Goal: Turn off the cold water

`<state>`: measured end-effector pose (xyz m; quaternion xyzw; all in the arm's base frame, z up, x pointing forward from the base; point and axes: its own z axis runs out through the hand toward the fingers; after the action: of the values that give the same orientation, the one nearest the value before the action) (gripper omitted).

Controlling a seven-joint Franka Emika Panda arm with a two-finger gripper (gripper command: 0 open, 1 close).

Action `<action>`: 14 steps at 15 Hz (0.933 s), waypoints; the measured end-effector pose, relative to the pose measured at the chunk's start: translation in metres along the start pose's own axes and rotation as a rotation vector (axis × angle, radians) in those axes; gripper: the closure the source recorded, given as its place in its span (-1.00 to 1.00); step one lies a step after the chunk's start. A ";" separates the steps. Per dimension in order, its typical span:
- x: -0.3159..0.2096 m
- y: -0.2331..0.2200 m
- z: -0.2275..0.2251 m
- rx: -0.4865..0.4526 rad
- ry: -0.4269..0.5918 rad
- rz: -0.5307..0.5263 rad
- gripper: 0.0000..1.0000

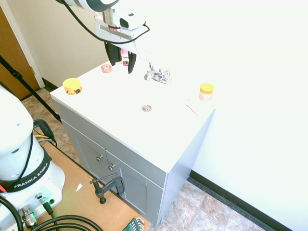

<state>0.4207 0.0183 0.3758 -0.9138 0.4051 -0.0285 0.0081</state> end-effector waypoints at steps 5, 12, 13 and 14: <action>0.032 0.003 -0.004 0.041 0.045 0.054 -1.00; 0.149 -0.013 0.048 0.047 0.095 0.150 -1.00; 0.159 -0.018 0.053 0.046 0.097 0.153 -1.00; 0.167 -0.025 0.055 0.047 0.101 0.153 -1.00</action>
<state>0.5543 -0.0892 0.3289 -0.8771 0.4730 -0.0833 0.0113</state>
